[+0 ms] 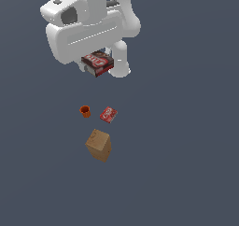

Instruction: Pick up a designated object from a clutter of objects.

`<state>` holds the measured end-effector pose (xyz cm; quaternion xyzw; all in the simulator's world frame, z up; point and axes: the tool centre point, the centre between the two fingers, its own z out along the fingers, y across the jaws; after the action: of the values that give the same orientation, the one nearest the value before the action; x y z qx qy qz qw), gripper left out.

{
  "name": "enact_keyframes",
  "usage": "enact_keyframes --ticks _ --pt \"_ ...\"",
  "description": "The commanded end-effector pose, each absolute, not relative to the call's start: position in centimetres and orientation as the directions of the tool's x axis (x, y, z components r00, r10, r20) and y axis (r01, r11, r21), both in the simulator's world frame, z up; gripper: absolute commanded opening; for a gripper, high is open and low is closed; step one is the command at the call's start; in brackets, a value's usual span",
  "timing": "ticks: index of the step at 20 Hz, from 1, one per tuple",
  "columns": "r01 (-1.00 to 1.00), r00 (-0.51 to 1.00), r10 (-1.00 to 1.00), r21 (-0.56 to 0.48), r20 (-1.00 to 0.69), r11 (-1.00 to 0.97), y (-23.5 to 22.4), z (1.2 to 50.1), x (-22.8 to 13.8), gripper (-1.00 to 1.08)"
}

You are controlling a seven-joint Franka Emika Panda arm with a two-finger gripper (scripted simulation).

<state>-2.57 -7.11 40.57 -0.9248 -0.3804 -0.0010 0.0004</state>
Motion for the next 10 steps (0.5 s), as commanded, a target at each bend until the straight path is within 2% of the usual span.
enact_keyframes --ticks 1,10 --pt "0.704 0.71 0.704 -0.001 0.001 -0.71 -7.9 41.7 -2.8 -1.0" --pt "0.704 0.71 0.704 0.0 0.0 -0.71 -8.9 42.9 -2.9 -1.0"
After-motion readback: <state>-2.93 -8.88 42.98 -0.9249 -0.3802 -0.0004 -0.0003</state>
